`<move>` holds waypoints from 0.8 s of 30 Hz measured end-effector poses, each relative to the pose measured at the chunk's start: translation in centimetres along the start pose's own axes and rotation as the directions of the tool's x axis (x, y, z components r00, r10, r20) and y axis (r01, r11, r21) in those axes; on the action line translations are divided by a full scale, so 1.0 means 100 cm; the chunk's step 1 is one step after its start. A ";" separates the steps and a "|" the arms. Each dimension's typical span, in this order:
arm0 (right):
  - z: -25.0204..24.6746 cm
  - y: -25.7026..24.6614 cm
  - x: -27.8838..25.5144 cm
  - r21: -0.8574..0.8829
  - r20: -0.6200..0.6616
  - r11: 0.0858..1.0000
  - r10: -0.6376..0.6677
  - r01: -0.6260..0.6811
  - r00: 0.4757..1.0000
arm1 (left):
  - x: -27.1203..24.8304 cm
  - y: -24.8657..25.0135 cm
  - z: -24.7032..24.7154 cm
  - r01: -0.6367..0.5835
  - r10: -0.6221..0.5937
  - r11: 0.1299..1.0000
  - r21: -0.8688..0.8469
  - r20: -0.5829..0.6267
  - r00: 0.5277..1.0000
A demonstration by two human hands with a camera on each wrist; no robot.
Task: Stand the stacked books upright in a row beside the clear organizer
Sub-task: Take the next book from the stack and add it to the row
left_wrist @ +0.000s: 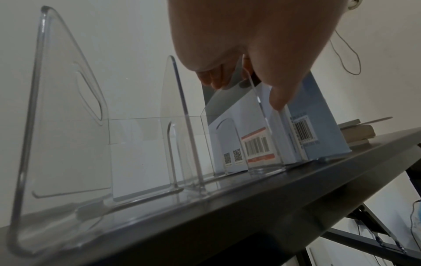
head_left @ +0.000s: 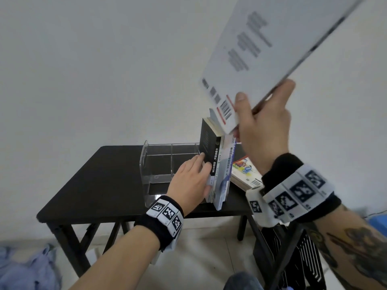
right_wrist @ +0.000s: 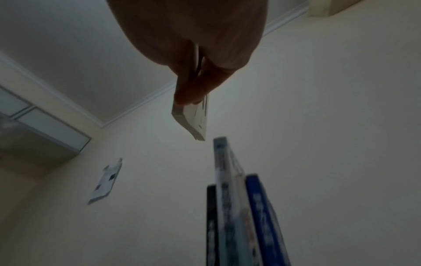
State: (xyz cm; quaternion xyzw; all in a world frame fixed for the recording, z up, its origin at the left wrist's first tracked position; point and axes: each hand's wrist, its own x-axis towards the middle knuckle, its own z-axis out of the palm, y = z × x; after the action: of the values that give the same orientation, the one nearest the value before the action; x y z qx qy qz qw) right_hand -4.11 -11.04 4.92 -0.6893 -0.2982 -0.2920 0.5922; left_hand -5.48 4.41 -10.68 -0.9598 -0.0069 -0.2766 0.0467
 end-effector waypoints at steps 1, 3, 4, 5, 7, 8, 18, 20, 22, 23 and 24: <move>0.006 0.003 -0.006 -0.048 0.061 0.999 0.015 -0.012 0.998 | 0.000 0.000 -0.001 0.001 -0.001 1.000 -0.006 0.006 1.000; 0.018 0.012 -0.018 -0.146 0.137 0.989 0.043 -0.022 0.990 | 0.000 0.000 -0.002 0.002 -0.001 1.000 -0.029 0.018 1.000; 0.024 0.018 -0.021 -0.201 0.161 0.979 0.053 -0.020 0.986 | 0.000 -0.001 -0.002 0.002 -0.002 0.999 -0.036 0.015 1.000; 0.028 0.024 -0.024 -0.315 0.204 0.949 0.053 0.015 0.977 | 0.000 -0.001 -0.001 0.004 -0.004 0.999 -0.042 0.010 1.000; 0.034 0.028 -0.032 -0.522 0.312 0.853 0.163 0.025 0.936 | 0.000 -0.002 -0.001 0.009 -0.010 0.998 -0.067 -0.005 1.000; 0.036 0.032 -0.034 -0.584 0.317 0.811 0.191 0.032 0.929 | 0.000 -0.002 -0.001 0.012 -0.013 0.996 -0.090 -0.014 1.000; 0.050 0.044 -0.049 -0.492 0.383 0.868 0.144 0.070 0.913 | 0.000 0.009 -0.021 0.087 -0.121 0.917 -0.390 -0.063 0.991; 0.053 0.047 -0.054 -0.536 0.408 0.842 0.197 0.060 0.892 | 0.001 0.010 -0.023 0.065 -0.090 0.935 -0.350 -0.058 0.994; 0.056 0.053 -0.059 -0.544 0.411 0.837 0.207 0.057 0.888 | -0.001 0.007 -0.021 0.051 -0.072 0.945 -0.324 -0.053 0.996; 0.057 0.054 -0.060 -0.542 0.408 0.839 0.209 0.052 0.889 | -0.002 0.005 -0.020 0.052 -0.072 0.943 -0.330 -0.049 0.996; 0.057 0.054 -0.061 -0.543 0.408 0.839 0.214 0.047 0.888 | -0.003 0.003 -0.019 0.055 -0.074 0.938 -0.341 -0.045 0.996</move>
State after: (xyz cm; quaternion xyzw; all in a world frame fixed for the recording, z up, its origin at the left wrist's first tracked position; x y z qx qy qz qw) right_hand -3.73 -6.41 -3.87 -0.8885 -0.3024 -0.1683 0.3013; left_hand -6.74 3.96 -9.22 -0.9445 0.0107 -0.3022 -0.1285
